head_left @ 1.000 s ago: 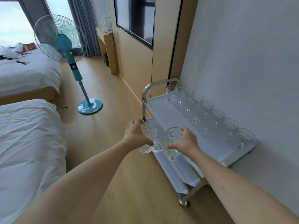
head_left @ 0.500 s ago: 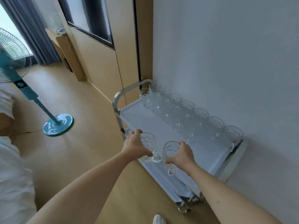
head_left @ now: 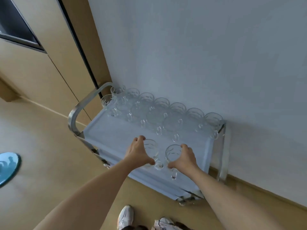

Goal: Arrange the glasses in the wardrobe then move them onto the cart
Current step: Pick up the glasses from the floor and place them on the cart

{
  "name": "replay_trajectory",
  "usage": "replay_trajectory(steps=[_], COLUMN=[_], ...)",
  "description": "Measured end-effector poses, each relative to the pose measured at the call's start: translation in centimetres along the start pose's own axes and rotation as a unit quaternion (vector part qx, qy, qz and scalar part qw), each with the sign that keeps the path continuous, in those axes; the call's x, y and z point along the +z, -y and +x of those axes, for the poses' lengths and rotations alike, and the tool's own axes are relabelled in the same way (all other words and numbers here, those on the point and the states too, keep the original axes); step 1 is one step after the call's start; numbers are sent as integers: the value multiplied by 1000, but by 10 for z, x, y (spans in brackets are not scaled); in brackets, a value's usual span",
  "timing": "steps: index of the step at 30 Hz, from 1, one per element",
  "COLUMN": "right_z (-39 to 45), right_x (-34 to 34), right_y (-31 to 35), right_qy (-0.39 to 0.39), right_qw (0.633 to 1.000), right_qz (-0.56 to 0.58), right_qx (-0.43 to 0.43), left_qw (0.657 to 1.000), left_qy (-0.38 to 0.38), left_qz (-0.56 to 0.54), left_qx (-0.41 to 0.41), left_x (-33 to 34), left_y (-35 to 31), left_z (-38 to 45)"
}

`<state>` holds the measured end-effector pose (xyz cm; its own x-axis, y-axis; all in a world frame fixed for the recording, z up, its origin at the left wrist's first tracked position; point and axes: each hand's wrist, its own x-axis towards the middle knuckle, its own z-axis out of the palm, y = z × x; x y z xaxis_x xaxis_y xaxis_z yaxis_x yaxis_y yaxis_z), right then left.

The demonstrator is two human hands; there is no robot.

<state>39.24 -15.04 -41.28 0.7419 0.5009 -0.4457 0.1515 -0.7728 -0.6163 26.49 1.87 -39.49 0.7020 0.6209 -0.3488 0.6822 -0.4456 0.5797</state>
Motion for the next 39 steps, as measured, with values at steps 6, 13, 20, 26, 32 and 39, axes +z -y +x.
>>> replay_trajectory(steps=[6,13,20,26,32,39], right_z=[-7,-21,-13,18,55,93], right_x=[14,33,20,-8,-34,-44], right_y=[-7,-10,-25,-32,-36,-37], right_qy=[-67,-131,-167,-164,-145,-131], right_qw=[994,977,968,969,975,981], right_qz=[43,104,138,157,150,127], right_qx=[80,129,130,94,82,61], left_qw=[991,980,977,977,968,968], left_qy=[80,125,129,114,92,77], left_qz=[47,59,60,81,142,147], left_qx=[96,141,160,164,187,189], left_x=[1,9,30,43,53,58], left_y=[0,5,-11,-27,-30,-30], left_z=[34,55,69,76,81,84])
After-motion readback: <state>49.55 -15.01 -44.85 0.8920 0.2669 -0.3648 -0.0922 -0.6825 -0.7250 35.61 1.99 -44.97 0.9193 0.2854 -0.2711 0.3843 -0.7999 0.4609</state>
